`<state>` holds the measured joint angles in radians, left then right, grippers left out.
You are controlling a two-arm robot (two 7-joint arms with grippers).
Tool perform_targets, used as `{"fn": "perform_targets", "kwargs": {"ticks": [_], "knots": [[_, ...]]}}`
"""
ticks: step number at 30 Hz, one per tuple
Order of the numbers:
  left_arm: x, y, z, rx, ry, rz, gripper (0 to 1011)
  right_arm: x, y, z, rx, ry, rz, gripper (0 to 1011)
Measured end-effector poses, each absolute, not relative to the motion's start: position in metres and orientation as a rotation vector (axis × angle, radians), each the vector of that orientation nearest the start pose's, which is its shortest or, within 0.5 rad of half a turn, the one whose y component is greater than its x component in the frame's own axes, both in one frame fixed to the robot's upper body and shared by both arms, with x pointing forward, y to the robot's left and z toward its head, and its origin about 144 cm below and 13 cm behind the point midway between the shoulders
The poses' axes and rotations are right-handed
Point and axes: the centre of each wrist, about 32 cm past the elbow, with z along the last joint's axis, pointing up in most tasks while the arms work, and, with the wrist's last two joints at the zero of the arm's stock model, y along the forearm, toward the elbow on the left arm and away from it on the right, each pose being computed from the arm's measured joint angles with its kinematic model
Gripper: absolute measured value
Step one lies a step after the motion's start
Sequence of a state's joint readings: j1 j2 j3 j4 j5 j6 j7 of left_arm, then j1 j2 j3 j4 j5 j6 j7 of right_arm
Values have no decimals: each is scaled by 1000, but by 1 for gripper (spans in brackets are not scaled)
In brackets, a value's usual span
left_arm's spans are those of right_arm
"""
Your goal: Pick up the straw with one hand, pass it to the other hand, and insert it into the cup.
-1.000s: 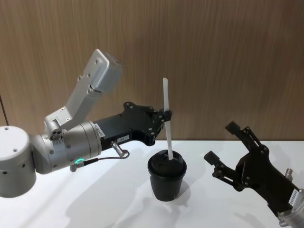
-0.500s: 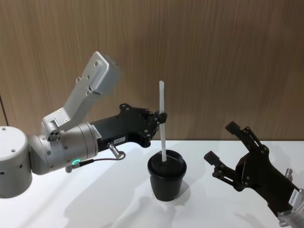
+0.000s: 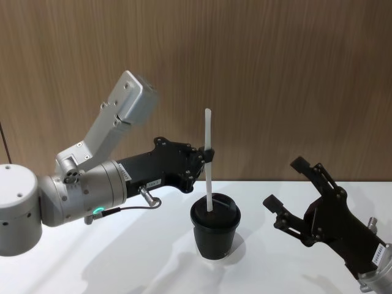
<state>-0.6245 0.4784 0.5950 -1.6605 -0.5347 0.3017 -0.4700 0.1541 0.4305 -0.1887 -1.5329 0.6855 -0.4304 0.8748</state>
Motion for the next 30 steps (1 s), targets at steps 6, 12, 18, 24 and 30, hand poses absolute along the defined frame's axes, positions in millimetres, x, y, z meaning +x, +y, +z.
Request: {"fn": "perform_targets", "kwargs": {"ticks": [6, 12, 18, 24, 30], "knots": [[543, 189, 1333, 105, -176, 558, 0, 496, -302, 1190, 412, -334, -574, 1001], [545, 190, 1332, 109, -172, 557, 0, 496, -302, 1190, 412, -334, -574, 1001], [548, 191, 1331, 111, -167, 557, 0, 496, -302, 1190, 412, -334, -575, 1001], [552, 191, 1328, 105, -162, 561, 0, 496, -302, 1190, 412, -334, -574, 1001], [556, 192, 1326, 98, -155, 560, 0, 496, -302, 1190, 412, -334, -575, 1001]]}}
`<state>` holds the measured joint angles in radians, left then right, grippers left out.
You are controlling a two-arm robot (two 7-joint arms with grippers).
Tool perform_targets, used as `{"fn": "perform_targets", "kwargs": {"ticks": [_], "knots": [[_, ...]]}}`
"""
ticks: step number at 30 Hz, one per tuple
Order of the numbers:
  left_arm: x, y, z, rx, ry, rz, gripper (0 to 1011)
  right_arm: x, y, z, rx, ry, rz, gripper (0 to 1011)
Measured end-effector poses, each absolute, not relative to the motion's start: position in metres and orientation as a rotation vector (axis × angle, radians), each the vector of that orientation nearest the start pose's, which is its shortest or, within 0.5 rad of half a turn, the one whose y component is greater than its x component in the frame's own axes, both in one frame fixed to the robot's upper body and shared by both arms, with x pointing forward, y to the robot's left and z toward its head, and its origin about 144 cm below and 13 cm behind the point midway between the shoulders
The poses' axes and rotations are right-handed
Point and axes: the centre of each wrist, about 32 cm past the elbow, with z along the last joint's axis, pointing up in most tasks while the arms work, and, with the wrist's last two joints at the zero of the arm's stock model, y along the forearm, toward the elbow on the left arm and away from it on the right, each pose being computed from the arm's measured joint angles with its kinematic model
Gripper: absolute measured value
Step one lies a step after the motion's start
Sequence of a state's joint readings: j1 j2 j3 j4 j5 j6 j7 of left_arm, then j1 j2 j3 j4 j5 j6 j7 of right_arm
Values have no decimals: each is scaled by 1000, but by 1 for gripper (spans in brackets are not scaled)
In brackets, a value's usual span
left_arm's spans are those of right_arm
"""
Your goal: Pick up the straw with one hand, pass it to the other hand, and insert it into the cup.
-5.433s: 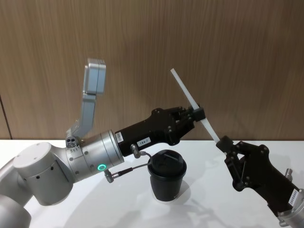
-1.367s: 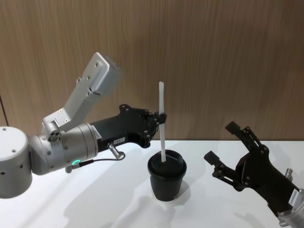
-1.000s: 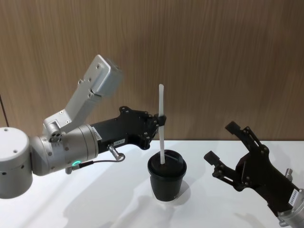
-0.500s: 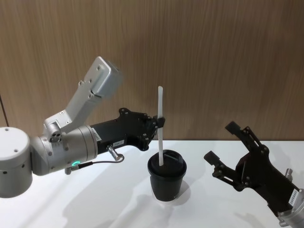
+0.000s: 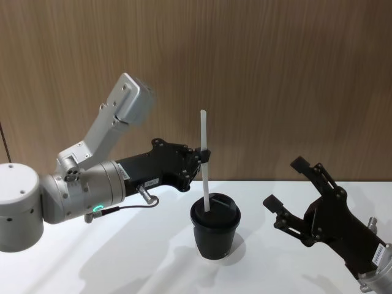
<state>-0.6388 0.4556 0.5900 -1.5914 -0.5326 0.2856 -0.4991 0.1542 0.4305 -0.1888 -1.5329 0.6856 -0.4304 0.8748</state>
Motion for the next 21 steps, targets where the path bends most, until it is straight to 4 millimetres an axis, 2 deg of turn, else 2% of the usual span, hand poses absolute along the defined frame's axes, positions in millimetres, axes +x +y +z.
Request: {"fn": "perform_targets", "kwargs": {"ticks": [21], "knots": [[562, 192, 1322, 85, -135, 541, 0, 496, -302, 1190, 412, -334, -575, 1001]]}}
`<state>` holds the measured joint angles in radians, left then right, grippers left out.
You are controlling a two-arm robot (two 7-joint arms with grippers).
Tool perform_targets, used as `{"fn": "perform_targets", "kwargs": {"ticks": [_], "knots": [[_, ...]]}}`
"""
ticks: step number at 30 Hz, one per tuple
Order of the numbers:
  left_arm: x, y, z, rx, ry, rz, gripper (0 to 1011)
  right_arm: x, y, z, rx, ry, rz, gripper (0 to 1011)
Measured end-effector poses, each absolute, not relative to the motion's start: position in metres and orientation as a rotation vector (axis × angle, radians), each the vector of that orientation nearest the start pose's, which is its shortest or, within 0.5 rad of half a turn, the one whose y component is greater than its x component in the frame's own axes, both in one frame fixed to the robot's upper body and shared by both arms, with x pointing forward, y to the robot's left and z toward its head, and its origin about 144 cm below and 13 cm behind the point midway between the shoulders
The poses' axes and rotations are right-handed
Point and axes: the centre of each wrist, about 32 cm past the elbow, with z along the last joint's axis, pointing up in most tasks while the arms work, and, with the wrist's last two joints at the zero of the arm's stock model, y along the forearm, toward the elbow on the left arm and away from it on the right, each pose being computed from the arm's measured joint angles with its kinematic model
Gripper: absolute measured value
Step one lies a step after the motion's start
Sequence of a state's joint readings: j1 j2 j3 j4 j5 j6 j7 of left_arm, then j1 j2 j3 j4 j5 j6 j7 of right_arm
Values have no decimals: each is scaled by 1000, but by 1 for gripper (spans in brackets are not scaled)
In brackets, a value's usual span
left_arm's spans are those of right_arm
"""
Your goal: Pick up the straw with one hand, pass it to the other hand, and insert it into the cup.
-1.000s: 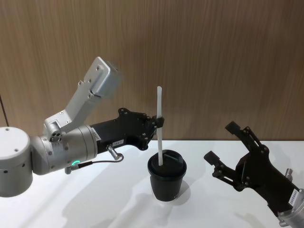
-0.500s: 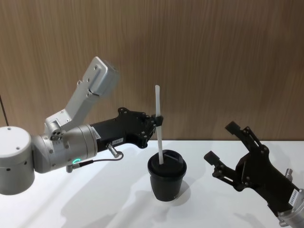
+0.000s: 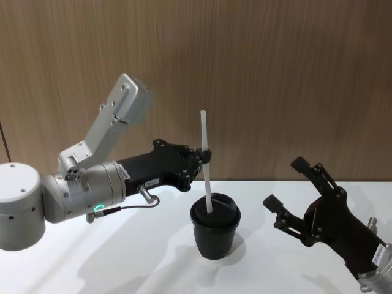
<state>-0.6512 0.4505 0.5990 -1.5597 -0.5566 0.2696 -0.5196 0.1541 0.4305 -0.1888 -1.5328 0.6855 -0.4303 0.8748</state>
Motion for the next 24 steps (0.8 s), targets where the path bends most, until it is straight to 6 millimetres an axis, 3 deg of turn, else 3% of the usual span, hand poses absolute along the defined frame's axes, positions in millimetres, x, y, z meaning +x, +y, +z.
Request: {"fn": "perform_targets", "kwargs": {"ticks": [24], "knots": [[561, 192, 1325, 96, -139, 525, 0, 496, -302, 1190, 412, -334, -574, 1001]]}}
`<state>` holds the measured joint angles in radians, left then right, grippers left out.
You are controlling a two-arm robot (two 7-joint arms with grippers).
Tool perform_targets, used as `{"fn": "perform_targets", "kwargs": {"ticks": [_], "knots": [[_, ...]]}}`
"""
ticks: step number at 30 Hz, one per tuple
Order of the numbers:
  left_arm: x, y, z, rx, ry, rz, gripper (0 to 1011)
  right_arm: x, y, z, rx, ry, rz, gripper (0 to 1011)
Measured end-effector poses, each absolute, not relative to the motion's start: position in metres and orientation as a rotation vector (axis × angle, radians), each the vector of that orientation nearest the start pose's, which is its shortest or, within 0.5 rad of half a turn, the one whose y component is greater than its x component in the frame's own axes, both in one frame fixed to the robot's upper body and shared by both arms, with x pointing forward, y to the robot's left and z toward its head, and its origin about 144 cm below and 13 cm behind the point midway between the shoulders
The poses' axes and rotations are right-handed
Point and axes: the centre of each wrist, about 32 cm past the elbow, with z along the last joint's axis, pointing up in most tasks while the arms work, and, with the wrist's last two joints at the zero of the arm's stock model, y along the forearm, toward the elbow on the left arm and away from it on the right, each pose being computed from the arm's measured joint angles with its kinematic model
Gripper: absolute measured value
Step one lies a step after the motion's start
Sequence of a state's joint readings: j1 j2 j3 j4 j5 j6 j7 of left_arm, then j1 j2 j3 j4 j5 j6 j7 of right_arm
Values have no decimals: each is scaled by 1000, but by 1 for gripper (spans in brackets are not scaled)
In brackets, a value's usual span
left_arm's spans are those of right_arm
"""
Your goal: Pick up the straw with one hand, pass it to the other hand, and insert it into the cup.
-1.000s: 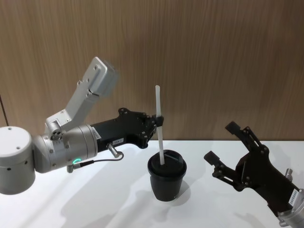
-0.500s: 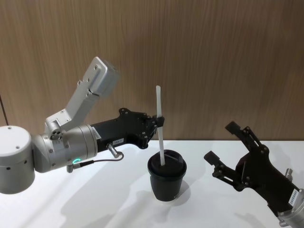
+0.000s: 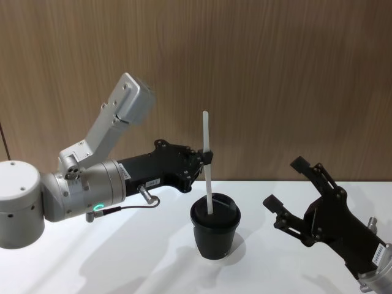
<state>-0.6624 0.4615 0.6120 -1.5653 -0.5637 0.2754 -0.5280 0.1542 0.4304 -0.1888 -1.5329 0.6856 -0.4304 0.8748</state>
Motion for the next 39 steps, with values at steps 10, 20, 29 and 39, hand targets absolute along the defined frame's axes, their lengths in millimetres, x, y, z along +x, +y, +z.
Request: {"fn": "perform_targets", "kwargs": {"ticks": [10, 20, 29, 39], "knots": [[561, 194, 1326, 102, -139, 525, 0, 496, -302, 1190, 412, -334, -575, 1001], [563, 195, 1324, 108, -132, 526, 0, 496, -302, 1190, 412, -334, -574, 1001], [568, 194, 1321, 111, -116, 516, 0, 496, -302, 1190, 412, -334, -574, 1001], [572, 192, 1318, 111, -103, 505, 63, 496, -302, 1190, 412, -334, -575, 1001]]}}
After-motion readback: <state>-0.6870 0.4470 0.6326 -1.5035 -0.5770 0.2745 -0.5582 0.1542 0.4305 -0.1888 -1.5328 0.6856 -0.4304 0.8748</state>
